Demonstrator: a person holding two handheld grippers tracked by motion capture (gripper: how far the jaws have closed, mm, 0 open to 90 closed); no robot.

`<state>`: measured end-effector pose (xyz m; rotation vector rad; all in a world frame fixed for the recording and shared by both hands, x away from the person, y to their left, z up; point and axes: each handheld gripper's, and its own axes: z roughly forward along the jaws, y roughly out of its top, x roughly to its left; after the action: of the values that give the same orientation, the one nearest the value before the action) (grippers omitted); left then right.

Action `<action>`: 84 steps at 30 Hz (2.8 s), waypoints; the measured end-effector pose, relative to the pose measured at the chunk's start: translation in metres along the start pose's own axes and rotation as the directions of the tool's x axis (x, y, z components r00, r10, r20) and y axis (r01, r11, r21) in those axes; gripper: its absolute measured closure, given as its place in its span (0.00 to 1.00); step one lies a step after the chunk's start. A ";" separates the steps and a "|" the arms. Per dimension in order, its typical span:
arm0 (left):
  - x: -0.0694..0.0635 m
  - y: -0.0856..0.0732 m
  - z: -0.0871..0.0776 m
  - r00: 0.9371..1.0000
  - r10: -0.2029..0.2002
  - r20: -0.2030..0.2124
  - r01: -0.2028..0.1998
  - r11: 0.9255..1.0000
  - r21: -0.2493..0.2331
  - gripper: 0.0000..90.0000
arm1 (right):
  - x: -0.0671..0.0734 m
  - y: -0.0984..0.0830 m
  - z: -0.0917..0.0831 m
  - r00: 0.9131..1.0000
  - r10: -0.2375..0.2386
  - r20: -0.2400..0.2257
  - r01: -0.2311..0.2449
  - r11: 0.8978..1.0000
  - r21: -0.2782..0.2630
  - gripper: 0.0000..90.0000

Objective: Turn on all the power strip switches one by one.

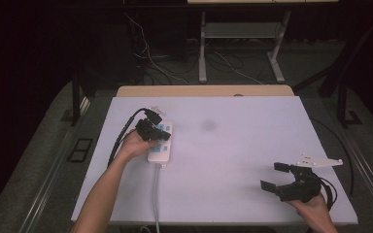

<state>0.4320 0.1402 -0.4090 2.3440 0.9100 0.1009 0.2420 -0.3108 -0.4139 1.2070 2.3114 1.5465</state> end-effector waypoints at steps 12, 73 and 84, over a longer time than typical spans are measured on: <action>0.006 0.003 -0.006 1.000 -0.001 -0.015 0.000 1.000 -0.024 0.99 | -0.002 0.000 0.000 1.000 0.008 0.003 -0.008 1.000 0.000 0.01; 0.025 0.030 0.011 0.997 -0.011 -0.073 0.010 1.000 -0.002 1.00 | -0.005 -0.001 -0.004 1.000 0.013 0.007 -0.013 1.000 -0.006 0.01; 0.029 0.027 0.012 0.997 -0.047 -0.057 0.046 0.999 -0.015 1.00 | -0.004 -0.001 -0.005 1.000 0.009 0.004 -0.009 1.000 -0.007 0.01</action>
<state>0.4729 0.1372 -0.4075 2.3163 0.9884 0.1561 0.2418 -0.3171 -0.4139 1.2193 2.2990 1.5529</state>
